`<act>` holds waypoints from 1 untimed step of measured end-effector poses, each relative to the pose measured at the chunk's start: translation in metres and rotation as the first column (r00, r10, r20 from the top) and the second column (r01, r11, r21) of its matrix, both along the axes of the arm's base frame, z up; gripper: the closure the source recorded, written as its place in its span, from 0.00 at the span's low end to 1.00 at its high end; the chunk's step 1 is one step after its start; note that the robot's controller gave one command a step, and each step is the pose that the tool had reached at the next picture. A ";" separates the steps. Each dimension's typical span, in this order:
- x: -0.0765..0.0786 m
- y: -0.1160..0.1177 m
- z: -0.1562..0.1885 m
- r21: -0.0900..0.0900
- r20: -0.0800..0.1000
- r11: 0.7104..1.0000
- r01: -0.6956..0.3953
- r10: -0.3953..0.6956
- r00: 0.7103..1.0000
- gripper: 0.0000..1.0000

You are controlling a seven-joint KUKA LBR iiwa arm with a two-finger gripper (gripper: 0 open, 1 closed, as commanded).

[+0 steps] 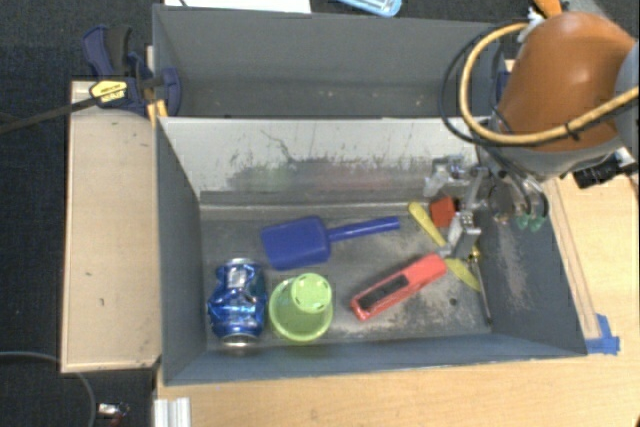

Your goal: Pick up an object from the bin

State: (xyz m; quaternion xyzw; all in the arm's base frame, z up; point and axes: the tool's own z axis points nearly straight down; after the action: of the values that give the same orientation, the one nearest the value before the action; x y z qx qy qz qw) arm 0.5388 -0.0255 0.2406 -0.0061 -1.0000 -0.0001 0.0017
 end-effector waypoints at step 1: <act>0.001 0.000 0.003 0.000 0.007 1.000 -0.001 0.001 1.000 0.00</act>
Offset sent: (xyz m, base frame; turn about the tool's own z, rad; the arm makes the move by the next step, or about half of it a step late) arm -0.0442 0.0077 -0.1706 -0.4826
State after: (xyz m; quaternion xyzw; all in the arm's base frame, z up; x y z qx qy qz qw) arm 0.5403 -0.0254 0.2439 -0.0057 -1.0000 0.0001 -0.0020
